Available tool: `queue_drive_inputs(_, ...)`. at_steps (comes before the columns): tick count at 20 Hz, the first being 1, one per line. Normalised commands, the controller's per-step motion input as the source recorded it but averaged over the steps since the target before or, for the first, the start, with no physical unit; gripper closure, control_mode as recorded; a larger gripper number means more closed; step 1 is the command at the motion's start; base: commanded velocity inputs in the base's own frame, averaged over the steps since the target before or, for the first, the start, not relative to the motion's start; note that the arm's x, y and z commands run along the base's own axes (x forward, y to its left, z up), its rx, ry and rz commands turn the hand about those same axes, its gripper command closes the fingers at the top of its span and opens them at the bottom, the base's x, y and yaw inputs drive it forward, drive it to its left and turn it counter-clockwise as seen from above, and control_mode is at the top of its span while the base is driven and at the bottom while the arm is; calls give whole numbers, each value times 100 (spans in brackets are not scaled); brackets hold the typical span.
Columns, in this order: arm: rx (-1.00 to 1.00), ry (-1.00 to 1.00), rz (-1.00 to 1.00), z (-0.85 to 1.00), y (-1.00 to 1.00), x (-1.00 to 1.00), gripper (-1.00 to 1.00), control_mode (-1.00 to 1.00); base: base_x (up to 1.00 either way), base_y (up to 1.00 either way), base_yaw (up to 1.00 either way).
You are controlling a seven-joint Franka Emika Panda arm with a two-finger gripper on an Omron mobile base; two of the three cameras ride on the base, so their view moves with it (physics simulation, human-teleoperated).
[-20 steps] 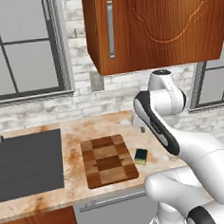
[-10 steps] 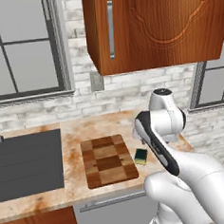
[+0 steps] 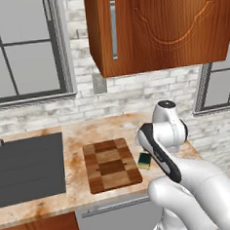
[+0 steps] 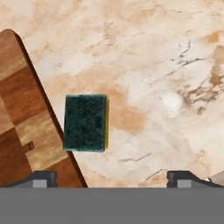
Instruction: Pick up the sponge from the counter and clean the cutting board by briefly scrubbing or pressing down on the cutting board. Once finished, release the sponge.
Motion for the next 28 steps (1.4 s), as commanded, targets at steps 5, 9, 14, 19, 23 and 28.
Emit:
queue_drive_inputs(5,0,0,0,-16,13,21,-100,-100,0,0,0)
queue_drive_inputs(9,0,0,0,-13,20,15,-100,-100,0,0,0)
queue_drive_inputs(14,0,0,0,-15,15,6,-100,-100,0,0,0)
queue_drive_inputs(19,0,0,-1,-12,1,0,-100,-100,0,0,0)
queue_drive_inputs(23,0,0,0,-12,0,0,-100,-100,0,0,0)
queue_drive_inputs(28,0,0,0,-10,0,0,-100,-100,0,0,0)
